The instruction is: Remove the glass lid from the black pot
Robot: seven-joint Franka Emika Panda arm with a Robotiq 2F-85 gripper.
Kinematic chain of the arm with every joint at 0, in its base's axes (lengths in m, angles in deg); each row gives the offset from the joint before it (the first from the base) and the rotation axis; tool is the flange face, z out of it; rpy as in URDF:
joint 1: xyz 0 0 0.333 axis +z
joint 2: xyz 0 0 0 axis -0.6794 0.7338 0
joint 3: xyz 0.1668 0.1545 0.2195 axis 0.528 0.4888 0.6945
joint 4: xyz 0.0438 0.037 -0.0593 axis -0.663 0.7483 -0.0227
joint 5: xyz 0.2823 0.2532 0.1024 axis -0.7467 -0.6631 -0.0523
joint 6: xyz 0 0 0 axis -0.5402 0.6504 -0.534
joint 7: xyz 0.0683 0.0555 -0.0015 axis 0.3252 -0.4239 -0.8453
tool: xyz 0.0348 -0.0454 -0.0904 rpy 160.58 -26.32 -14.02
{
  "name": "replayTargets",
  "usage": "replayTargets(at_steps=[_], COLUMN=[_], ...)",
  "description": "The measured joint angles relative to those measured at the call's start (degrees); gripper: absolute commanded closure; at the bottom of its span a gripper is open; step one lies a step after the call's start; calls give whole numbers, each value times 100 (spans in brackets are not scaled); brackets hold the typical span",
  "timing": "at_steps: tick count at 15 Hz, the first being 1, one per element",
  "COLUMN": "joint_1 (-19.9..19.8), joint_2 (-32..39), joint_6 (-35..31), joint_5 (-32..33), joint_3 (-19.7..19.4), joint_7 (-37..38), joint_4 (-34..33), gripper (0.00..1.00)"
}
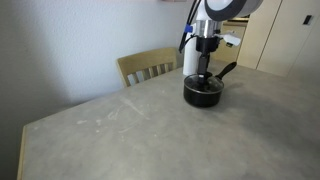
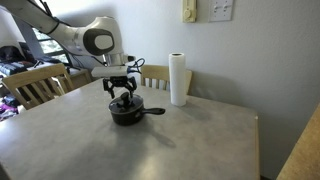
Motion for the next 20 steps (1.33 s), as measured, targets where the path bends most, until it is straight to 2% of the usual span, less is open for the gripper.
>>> replayTargets(at_steps=[6,7,16,17,20], joint_1=[-21,-22,-17,-13,-7], joint_2=[257,267,268,265,249], joint_6=[305,327,355,385,542], joint_5=[13,13,19,19,25], joint_3=[-60,-71,-90,-82,-74], joint_7=[163,190,279,279,280], joint_4=[-333,-366,-520,-532,-549], gripper=[0,22,82,86,86])
